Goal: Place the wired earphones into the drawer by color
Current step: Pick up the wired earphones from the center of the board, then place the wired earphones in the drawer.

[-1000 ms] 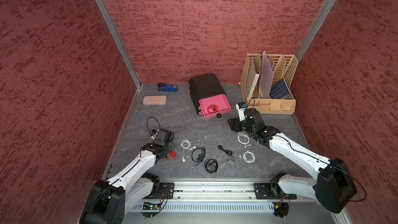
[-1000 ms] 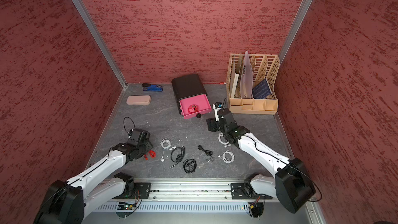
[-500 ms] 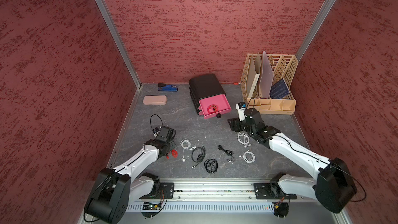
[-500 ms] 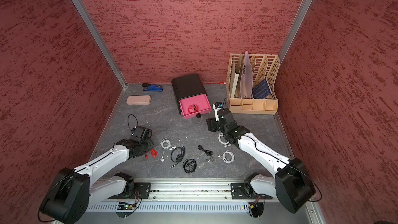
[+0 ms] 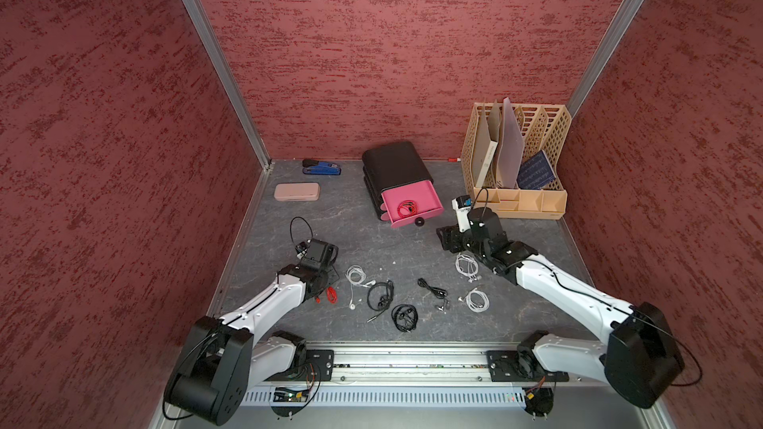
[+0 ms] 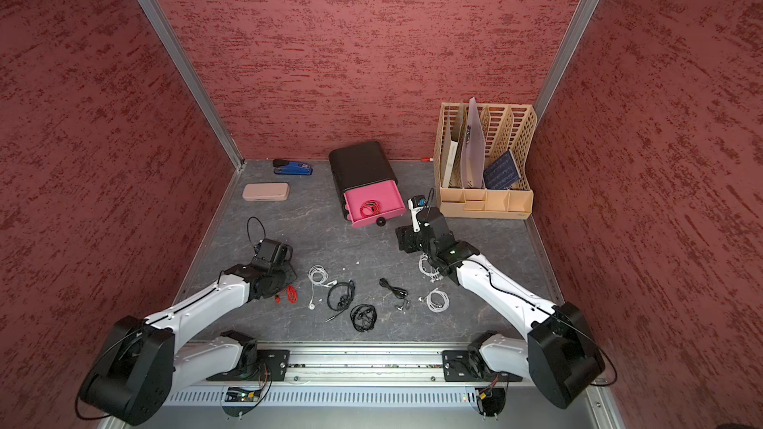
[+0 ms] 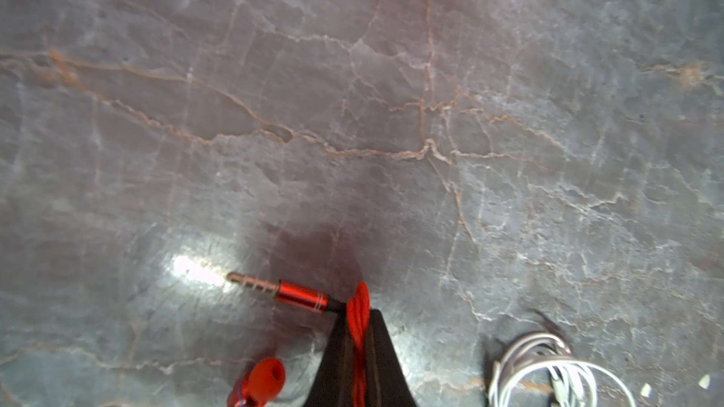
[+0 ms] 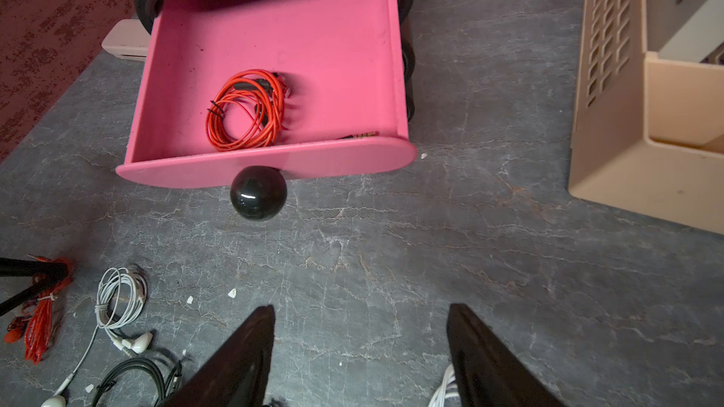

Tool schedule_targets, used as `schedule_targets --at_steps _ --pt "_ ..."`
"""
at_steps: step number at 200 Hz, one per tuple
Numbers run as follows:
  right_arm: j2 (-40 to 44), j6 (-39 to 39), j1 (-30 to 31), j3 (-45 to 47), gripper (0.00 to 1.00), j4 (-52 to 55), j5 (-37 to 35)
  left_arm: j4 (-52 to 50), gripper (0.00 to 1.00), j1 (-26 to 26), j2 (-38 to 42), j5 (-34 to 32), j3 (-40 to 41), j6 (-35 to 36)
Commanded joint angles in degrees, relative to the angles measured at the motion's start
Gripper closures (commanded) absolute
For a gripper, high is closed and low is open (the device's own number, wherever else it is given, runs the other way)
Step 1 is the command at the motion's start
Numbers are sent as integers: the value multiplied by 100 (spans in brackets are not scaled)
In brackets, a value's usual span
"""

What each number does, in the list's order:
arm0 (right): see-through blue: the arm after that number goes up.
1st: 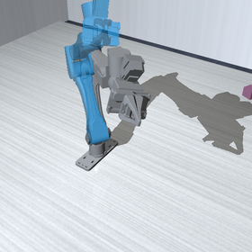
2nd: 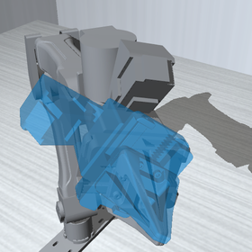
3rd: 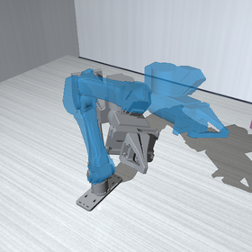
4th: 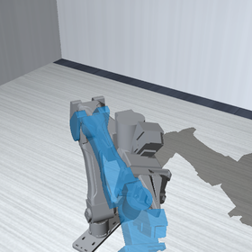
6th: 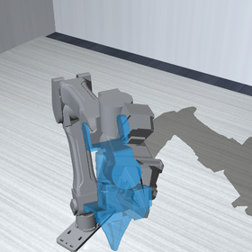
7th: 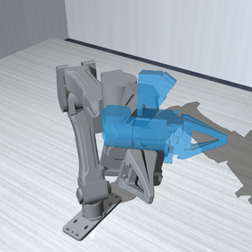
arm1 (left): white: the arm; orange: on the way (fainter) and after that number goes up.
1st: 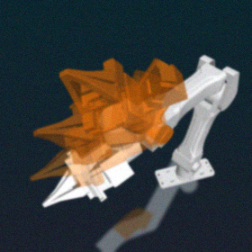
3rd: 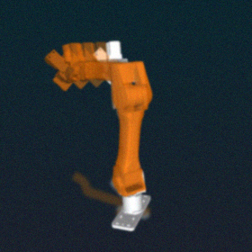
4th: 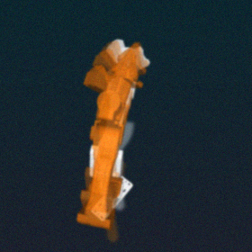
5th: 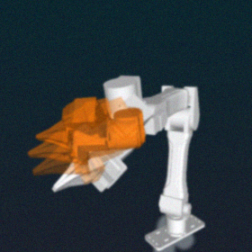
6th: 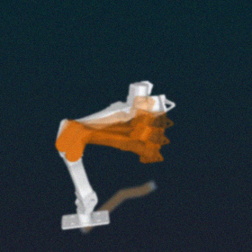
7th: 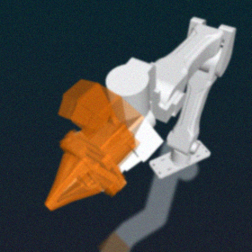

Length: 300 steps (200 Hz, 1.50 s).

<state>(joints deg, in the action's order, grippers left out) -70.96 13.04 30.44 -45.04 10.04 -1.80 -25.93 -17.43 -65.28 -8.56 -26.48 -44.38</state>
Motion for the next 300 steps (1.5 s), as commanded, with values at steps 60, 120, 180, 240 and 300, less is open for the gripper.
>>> schedule_targets --at_steps 60,120,180,240,300 --pt "56 -29 11 113 26 -176 -182 574 100 -27 1012 1399 -744 1613" --pt "91 -25 6 166 26 -229 -232 905 100 -215 937 2100 -1816 2608" --pt "196 -27 6 236 26 -298 -342 1062 100 -910 -8 2232 -3113 3769" --pt "354 -12 6 334 26 -363 -479 761 100 -1354 -1291 2584 -4465 4871" --pt "458 -21 6 416 26 -439 -586 404 100 -1485 -2498 2913 -5579 5801"
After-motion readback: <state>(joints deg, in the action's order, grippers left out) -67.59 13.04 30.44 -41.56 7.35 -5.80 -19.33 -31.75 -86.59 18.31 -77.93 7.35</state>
